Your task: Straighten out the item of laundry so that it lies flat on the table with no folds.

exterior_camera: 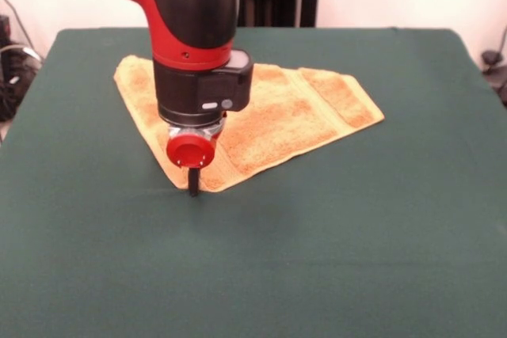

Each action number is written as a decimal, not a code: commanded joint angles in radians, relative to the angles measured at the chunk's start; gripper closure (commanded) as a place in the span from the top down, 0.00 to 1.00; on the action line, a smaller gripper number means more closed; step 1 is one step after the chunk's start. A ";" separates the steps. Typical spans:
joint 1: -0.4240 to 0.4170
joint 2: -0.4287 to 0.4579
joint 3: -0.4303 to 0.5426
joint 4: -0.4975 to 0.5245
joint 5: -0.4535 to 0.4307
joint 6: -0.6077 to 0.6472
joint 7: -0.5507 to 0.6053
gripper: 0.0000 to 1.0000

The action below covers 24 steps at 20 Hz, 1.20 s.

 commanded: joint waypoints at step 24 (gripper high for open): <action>-0.006 0.138 -0.022 -0.524 -0.151 0.582 0.072 0.00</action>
